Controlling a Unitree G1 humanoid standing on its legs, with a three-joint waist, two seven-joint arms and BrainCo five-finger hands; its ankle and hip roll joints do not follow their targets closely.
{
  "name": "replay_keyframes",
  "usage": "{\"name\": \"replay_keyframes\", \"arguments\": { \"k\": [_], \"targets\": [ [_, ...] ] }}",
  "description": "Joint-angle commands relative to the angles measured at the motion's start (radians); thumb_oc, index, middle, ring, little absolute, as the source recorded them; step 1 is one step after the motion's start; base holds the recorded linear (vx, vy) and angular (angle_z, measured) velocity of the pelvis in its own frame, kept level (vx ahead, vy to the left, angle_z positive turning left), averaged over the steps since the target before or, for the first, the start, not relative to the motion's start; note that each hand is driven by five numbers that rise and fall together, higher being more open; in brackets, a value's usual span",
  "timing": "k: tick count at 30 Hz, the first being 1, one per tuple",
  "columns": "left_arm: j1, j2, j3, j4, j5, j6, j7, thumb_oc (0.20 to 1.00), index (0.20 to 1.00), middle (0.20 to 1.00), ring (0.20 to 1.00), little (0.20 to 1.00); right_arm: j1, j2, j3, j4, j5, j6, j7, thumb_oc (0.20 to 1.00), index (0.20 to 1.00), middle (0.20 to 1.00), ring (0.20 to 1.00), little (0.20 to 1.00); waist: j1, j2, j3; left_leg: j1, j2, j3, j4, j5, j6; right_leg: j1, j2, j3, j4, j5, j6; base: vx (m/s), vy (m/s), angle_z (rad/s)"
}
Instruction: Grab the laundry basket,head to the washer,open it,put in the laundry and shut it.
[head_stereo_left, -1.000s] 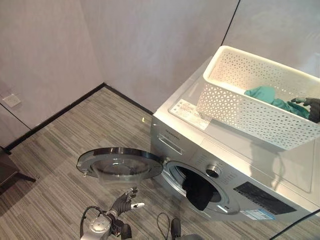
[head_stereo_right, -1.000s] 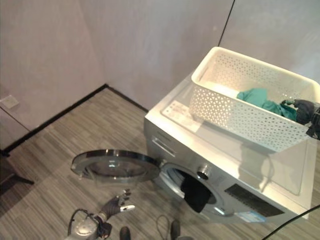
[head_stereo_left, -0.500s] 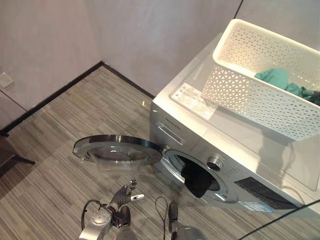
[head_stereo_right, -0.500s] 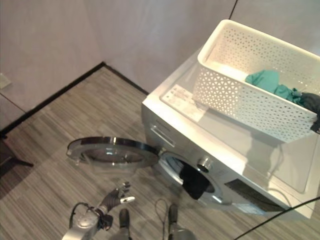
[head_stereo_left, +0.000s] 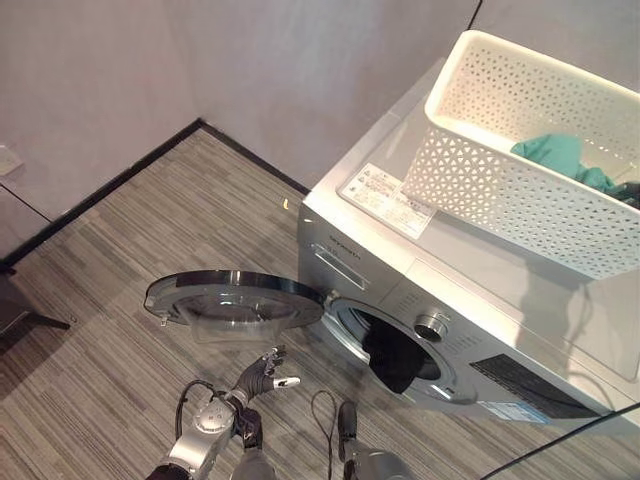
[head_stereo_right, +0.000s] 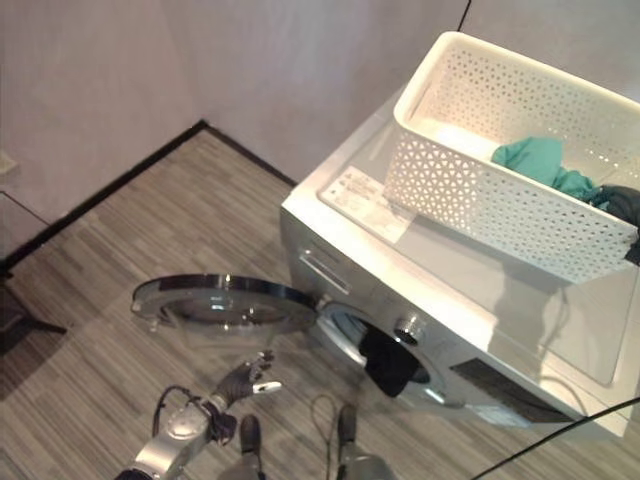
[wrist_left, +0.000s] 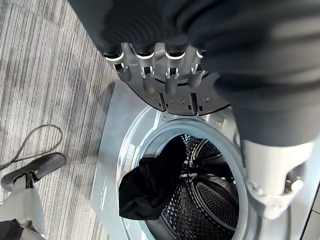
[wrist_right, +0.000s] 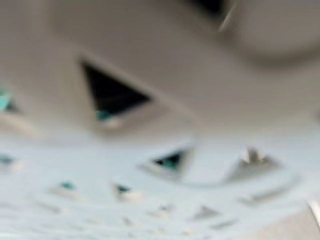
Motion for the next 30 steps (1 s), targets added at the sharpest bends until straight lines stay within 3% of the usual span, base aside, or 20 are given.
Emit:
{"name": "replay_keyframes", "arguments": {
  "k": [1, 12, 22, 30],
  "targets": [
    [-0.050, 0.024, -0.012, -0.040, 0.019, -0.046, -0.008, 1.000, 1.000, 1.000, 1.000, 1.000, -0.075, 0.084, 0.042, 0.066, 0.059, -0.007, -0.067, 0.200, 0.200, 0.200, 0.200, 0.200, 0.032, -0.058, 0.048, 0.102, 0.037, 0.000, 0.004, -0.062, -0.010, 0.017, -0.064, 0.024, 0.002, -0.084, 0.075, 0.00, 0.000, 0.00],
    [-0.022, 0.040, 0.013, -0.020, 0.012, -0.041, -0.010, 1.000, 1.000, 1.000, 1.000, 1.000, -0.325, 0.093, 0.037, 0.279, 0.160, -0.005, -0.140, 0.200, 0.200, 0.200, 0.200, 0.200, 0.051, -0.098, -0.008, 0.171, 0.034, -0.002, 0.004, -0.108, -0.001, 0.090, -0.064, 0.016, 0.002, -0.102, 0.078, 0.02, 0.001, 0.06],
    [-0.014, 0.038, 0.050, 0.004, -0.002, -0.038, 0.008, 1.000, 1.000, 1.000, 1.000, 1.000, -0.534, 0.078, 0.025, 0.400, 0.218, -0.014, -0.260, 0.200, 0.200, 0.200, 0.200, 0.200, 0.054, -0.110, -0.045, 0.201, 0.026, -0.011, 0.004, -0.130, 0.003, 0.130, -0.067, 0.008, 0.002, -0.113, 0.081, 0.00, 0.000, 0.00],
    [0.000, 0.033, 0.097, 0.014, -0.016, -0.040, 0.045, 1.000, 1.000, 1.000, 1.000, 1.000, -0.596, 0.022, -0.029, 0.254, 0.289, -0.035, -0.387, 0.200, 0.200, 0.200, 0.200, 0.200, 0.047, -0.102, -0.056, 0.219, 0.019, -0.017, 0.018, -0.140, 0.008, 0.147, -0.075, 0.022, 0.002, -0.116, 0.079, -0.01, 0.006, 0.01]
  ]
}}
